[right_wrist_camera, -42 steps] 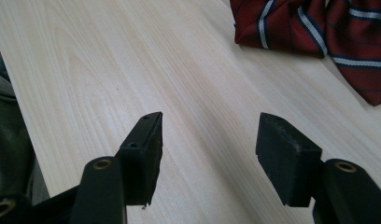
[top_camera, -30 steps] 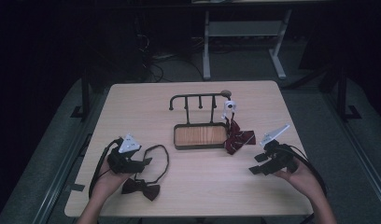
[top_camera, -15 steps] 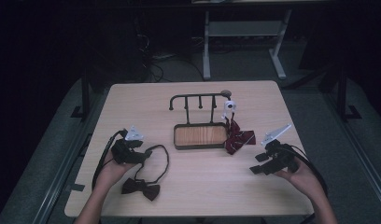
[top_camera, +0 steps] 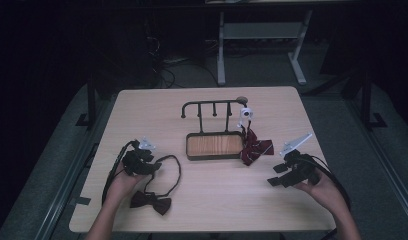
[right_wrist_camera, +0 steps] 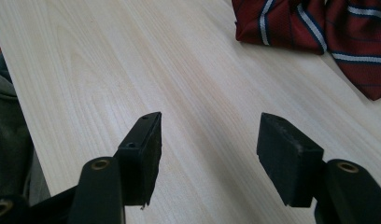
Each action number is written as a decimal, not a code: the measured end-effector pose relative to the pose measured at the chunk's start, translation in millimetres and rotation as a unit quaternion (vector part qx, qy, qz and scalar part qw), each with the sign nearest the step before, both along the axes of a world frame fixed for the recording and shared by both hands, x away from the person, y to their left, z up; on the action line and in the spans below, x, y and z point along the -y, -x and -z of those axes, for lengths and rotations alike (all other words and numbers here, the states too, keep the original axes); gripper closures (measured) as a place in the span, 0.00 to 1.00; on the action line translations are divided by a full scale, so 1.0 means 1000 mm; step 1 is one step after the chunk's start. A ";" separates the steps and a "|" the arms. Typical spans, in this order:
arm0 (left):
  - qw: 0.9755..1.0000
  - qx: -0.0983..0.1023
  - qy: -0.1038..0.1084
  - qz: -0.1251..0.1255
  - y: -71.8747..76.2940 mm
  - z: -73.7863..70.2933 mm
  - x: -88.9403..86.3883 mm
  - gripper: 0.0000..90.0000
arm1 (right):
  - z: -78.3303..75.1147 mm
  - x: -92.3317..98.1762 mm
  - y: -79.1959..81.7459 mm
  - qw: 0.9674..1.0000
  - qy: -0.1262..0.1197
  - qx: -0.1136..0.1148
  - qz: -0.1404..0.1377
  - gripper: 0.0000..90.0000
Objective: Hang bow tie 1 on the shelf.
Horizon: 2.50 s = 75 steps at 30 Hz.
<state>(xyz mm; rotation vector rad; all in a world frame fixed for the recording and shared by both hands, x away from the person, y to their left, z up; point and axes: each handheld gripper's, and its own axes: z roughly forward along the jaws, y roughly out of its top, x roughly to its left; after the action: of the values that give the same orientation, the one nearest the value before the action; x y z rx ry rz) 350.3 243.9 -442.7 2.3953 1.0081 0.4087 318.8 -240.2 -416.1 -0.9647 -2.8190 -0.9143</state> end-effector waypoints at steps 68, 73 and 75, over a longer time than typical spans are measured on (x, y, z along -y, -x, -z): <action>0.997 -0.006 -0.015 0.080 0.018 -0.040 0.007 1.00 | -0.001 0.010 0.000 1.000 -0.017 0.003 0.008 0.44; 0.996 -0.008 -0.015 0.091 0.019 -0.046 0.008 1.00 | 0.000 0.011 0.000 1.000 -0.018 0.000 0.010 0.44; 0.995 -0.005 -0.015 0.094 0.019 -0.049 0.009 1.00 | 0.000 0.011 0.000 1.000 -0.018 0.002 0.010 0.44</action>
<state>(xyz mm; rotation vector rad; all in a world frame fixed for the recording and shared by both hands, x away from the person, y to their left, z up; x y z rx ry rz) 330.9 234.9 -393.3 2.4932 0.7765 0.3458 318.7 -251.1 -415.6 -0.9887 -2.7905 -0.9656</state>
